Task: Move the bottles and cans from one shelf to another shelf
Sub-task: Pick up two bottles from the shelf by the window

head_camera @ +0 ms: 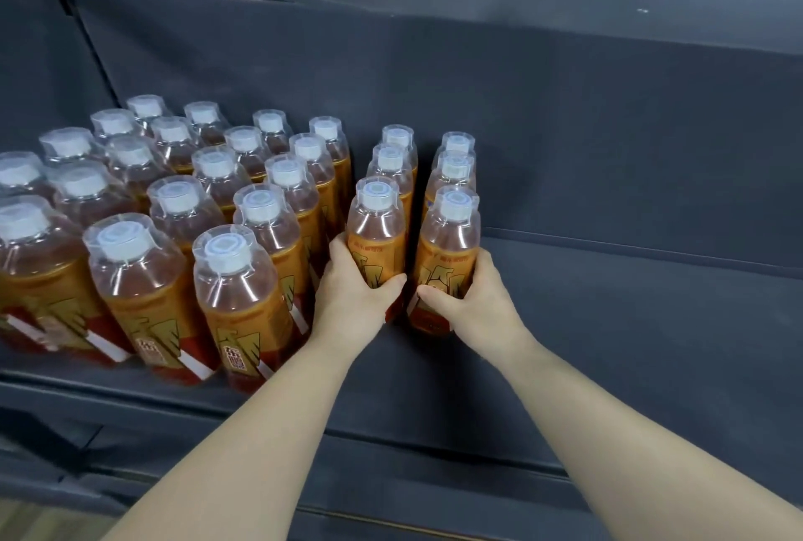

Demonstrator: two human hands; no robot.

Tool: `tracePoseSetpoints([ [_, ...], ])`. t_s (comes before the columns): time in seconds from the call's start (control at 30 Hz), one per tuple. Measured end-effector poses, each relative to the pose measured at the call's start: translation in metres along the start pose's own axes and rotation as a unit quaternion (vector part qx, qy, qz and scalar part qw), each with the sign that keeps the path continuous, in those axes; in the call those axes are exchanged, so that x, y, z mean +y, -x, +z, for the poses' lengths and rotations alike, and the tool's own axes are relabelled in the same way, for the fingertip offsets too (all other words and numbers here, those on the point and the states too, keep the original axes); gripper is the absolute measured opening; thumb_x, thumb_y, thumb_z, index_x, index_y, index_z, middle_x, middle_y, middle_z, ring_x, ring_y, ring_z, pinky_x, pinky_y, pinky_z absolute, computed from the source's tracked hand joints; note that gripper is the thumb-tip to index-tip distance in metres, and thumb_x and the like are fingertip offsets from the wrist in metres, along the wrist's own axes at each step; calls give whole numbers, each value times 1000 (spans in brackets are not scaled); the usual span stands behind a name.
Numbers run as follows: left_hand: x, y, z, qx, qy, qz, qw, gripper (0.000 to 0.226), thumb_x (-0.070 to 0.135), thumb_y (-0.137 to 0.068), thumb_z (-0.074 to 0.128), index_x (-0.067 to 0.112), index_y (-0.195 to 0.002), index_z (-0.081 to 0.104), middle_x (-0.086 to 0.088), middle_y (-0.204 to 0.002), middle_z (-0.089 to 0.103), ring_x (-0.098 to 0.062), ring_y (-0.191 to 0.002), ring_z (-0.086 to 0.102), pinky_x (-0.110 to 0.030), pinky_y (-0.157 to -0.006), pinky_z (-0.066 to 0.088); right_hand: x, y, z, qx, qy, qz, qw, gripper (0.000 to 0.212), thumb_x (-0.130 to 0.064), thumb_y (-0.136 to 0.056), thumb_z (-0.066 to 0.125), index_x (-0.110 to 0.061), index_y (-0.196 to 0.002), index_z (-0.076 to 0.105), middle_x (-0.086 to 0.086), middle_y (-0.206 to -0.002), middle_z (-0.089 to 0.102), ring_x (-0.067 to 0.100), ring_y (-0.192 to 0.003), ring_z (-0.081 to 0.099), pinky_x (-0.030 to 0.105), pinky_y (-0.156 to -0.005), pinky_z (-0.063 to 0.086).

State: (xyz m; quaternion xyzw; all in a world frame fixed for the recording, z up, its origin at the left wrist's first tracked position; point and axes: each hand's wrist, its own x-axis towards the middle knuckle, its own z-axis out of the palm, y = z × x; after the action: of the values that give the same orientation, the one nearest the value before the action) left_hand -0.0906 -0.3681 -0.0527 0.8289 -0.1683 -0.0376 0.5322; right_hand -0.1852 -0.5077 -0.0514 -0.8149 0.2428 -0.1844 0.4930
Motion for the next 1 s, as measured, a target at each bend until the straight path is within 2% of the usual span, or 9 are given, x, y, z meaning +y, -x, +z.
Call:
tracePoseSetpoints([
  [0.1, -2, 1, 0, -1, -15, 4, 1000, 86, 38, -79, 80, 27, -145, 27, 2, -130, 52, -19, -115, 54, -32, -88, 46, 1, 4, 8, 31, 3, 9, 999, 91, -52, -71, 83, -27, -144, 35, -5, -135, 50, 11, -121, 54, 40, -102, 52],
  [0.2, -6, 3, -1, -18, -32, 11, 999, 89, 38, -78, 80, 32, -145, 21, 2, -131, 50, -21, -110, 60, -40, -89, 55, -2, 6, 14, 70, 62, 25, 995, 93, -54, -71, 84, -22, -144, 35, -4, -132, 43, 13, -120, 49, 34, -98, 49],
  [0.3, -8, 2, -1, -31, -59, 2, 998, 83, 36, -80, 77, 33, -142, 22, 1, -126, 53, -24, -99, 67, -45, -84, 59, -4, 4, 19, 90, 79, 45, 992, 92, -56, -70, 83, -22, -142, 35, -1, -131, 43, 19, -122, 50, 40, -99, 51],
  [0.4, -7, 0, 3, -19, -75, -8, 997, 78, 42, -78, 78, 31, -136, 26, 0, -123, 55, -25, -93, 69, -46, -81, 59, -3, 0, 21, 94, 60, 40, 993, 87, -46, -74, 85, -20, -141, 36, -1, -130, 46, 17, -118, 52, 39, -98, 52],
  [0.5, -3, -1, 6, 2, -94, -16, 995, 84, 48, -75, 80, 23, -136, 28, -3, -124, 55, -28, -101, 65, -47, -82, 58, -2, -4, 21, 101, 32, 25, 994, 83, -38, -76, 84, -21, -140, 35, -2, -129, 50, 16, -116, 55, 39, -96, 54],
  [0.7, 4, -4, 9, 12, -87, -24, 996, 88, 44, -75, 83, 16, -139, 29, -7, -134, 50, -32, -116, 56, -48, -90, 54, 1, -8, 22, 85, -9, 23, 996, 81, -31, -77, 84, -20, -140, 34, -2, -125, 51, 15, -112, 57, 34, -92, 55],
  [0.77, 3, -5, 10, 3, -75, -21, 997, 92, 41, -75, 83, 18, -143, 26, -6, -137, 48, -31, -119, 55, -48, -93, 53, 3, -8, 21, 79, -5, 25, 997, 82, -33, -78, 83, -20, -142, 33, -2, -127, 50, 14, -113, 56, 31, -90, 54],
  [0.87, 0, -3, 8, -12, -62, -7, 998, 96, 35, -78, 82, 21, -149, 19, -4, -140, 47, -27, -123, 54, -45, -98, 51, 4, -9, 21, 90, 17, 22, 996, 84, -41, -76, 84, -22, -141, 35, -3, -129, 51, 14, -114, 56, 37, -94, 55],
  [1.0, -3, -4, 6, -9, -67, 5, 998, 89, 34, -80, 80, 23, -147, 22, -4, -131, 54, -26, -118, 58, -47, -95, 54, 2, -9, 22, 111, 45, 23, 993, 83, -48, -73, 84, -22, -138, 39, -4, -125, 52, 14, -111, 57, 38, -91, 56],
])
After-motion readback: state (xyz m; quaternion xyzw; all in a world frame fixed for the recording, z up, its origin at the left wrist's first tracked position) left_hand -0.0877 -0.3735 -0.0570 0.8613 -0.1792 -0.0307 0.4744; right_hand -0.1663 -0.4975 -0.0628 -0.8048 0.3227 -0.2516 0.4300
